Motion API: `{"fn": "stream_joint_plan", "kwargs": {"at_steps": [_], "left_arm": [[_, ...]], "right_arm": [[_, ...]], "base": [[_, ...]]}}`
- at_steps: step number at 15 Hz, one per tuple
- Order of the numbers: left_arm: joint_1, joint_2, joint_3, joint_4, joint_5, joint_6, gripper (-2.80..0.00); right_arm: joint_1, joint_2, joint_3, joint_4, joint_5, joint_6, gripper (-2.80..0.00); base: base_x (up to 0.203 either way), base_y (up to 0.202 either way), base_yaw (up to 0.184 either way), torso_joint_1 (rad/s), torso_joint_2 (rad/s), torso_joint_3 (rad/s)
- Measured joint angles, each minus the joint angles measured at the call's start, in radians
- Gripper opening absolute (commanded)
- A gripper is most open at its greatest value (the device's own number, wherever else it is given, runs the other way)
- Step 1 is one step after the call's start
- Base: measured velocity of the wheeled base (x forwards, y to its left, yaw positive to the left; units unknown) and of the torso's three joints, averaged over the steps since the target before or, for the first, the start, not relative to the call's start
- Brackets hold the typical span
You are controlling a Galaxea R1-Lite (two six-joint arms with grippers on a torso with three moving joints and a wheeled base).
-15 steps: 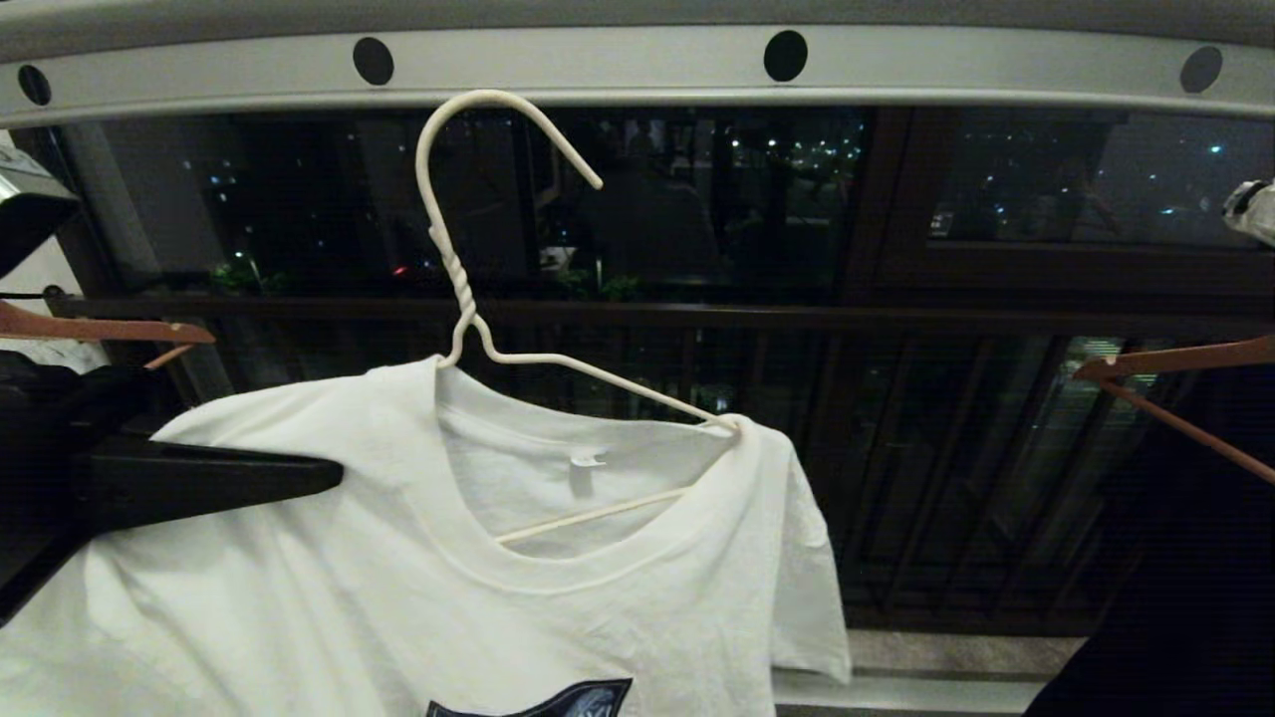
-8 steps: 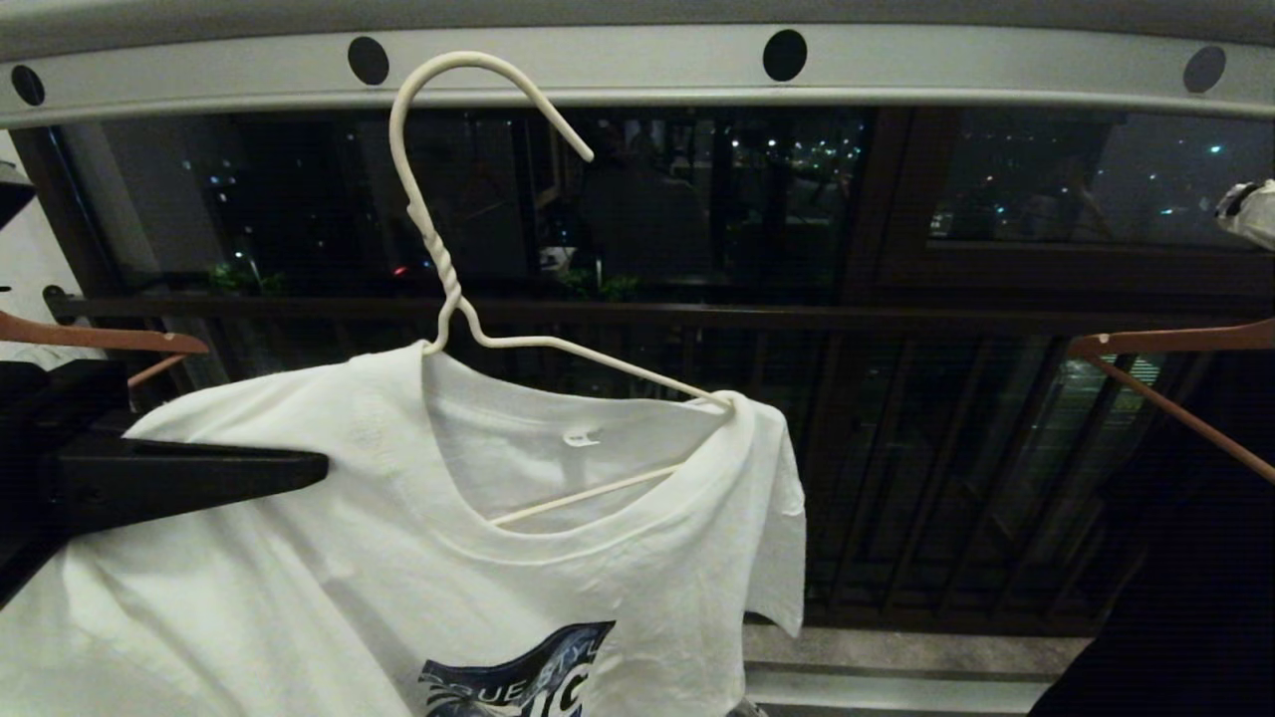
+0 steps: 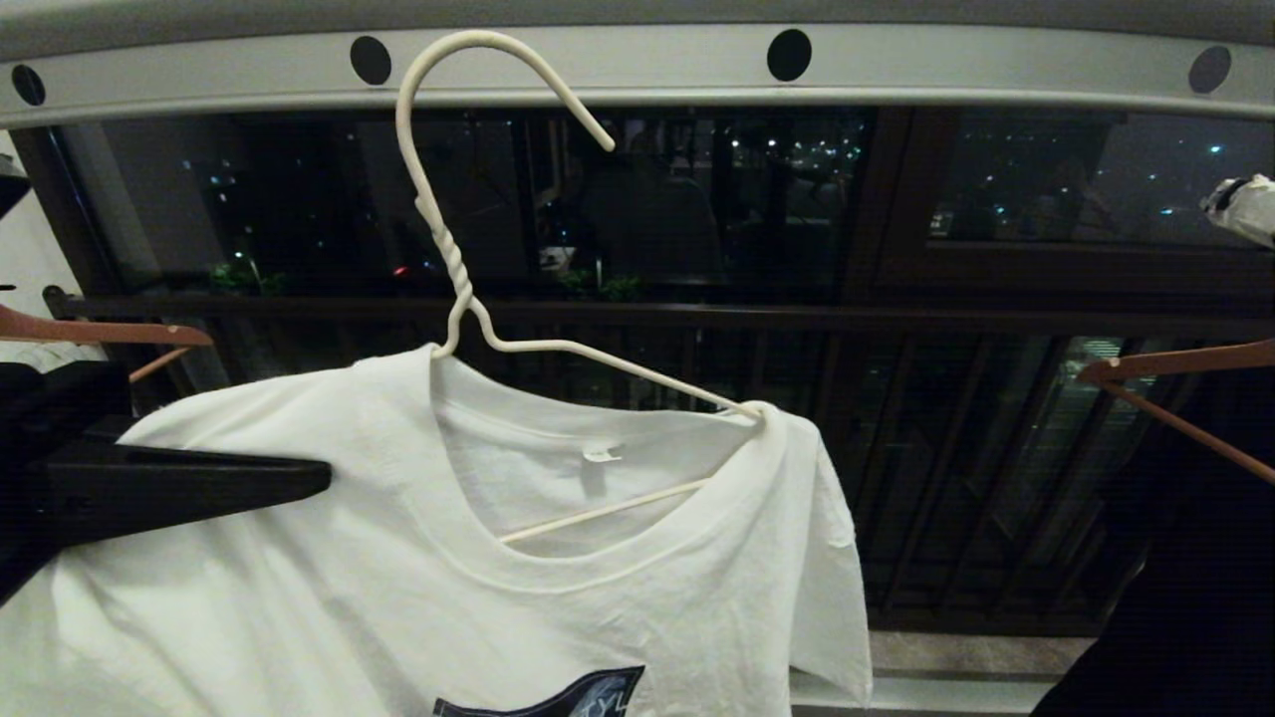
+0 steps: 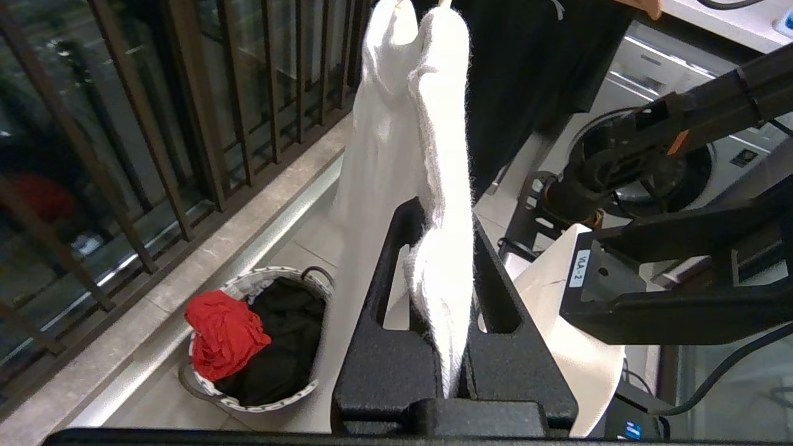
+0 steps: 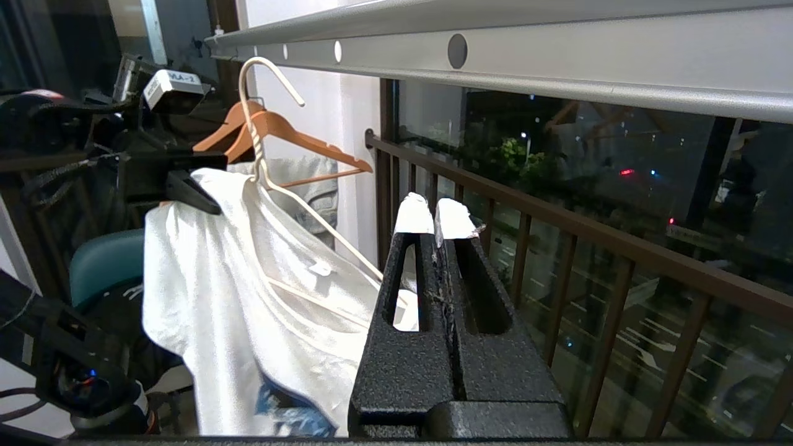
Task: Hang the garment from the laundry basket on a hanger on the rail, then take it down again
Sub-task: Hang the clothes rack on the clothesline
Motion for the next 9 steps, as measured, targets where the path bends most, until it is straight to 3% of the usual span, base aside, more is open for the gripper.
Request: {"fn": "stream_joint_plan", "kwargs": {"at_steps": [2,5,9], "left_arm": [[0.002,-0.017,0.005,0.0,0.017,-0.012,-2.8],[0.005,-0.051,0.018,-0.034,0.114,-0.062,-2.8],[0.006,-0.08,0.069,-0.19,0.24,-0.194,-2.8]], "right_arm": [[-0.001,0.001,-0.001,0.0,-0.001,0.002,-2.8],[-0.021,0.003,-0.006,0.0,-0.005,0.017,-2.8],[-0.027,0.001,-0.008,-0.002,-0.005,0.018,-2.8]], "base": [[0.0,0.0,0.0,0.0,0.0,0.0],[0.0,0.0,0.0,0.0,0.0,0.0],[0.0,0.0,0.0,0.0,0.0,0.0]]}}
